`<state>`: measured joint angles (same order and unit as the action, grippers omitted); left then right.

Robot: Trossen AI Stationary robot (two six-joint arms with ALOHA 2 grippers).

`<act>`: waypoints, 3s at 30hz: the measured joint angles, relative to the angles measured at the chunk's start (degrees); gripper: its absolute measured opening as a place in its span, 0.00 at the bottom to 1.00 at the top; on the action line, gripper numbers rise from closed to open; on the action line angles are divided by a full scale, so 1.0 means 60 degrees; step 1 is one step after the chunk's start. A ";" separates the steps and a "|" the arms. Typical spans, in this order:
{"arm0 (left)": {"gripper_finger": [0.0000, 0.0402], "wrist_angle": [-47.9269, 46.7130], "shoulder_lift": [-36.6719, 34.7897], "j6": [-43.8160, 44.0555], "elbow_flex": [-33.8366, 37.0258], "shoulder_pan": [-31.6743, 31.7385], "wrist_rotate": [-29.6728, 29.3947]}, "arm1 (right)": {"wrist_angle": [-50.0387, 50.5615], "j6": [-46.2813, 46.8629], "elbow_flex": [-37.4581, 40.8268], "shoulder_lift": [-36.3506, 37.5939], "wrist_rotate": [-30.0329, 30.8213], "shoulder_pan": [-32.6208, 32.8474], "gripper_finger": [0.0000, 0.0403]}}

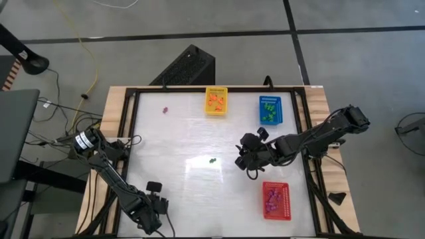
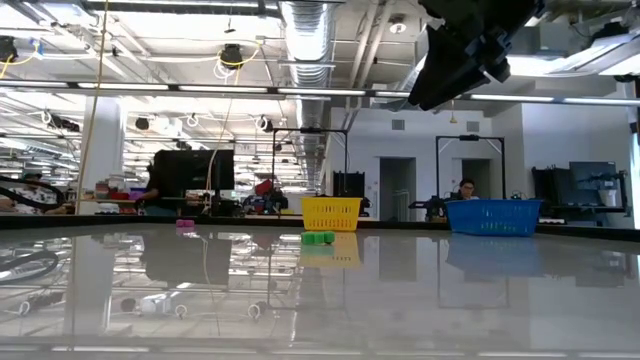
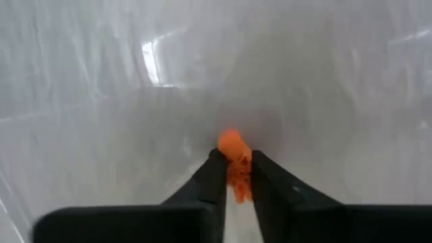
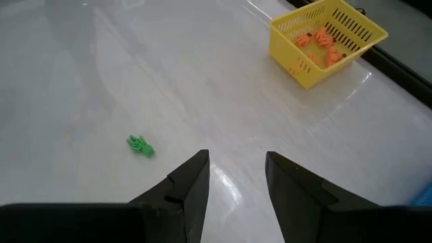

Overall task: Sort Halloween decoration
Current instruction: Put the orange skeleton toy into the yellow bin, then put the violet skeleton toy into the red bin

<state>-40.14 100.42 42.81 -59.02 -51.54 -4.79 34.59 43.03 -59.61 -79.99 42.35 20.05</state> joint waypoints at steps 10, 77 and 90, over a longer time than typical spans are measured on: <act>0.03 -0.0521 -0.0671 -0.1490 -0.0159 0.0560 -0.0510 | 0.0011 -0.0016 0.0000 0.0001 -0.0013 0.0029 0.43; 0.46 -0.6167 0.1406 -0.8695 -0.6671 1.5066 0.1183 | 0.0541 -0.0142 0.0007 -0.0006 -0.0051 0.0339 0.43; 0.46 -0.2496 -0.0124 -0.7581 -0.1973 1.7092 0.0998 | 0.0481 -0.0271 0.0007 -0.0006 -0.0004 0.0530 0.43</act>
<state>-55.11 99.68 -2.68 -70.86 51.02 1.19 37.47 41.40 -59.57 -80.03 42.33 23.23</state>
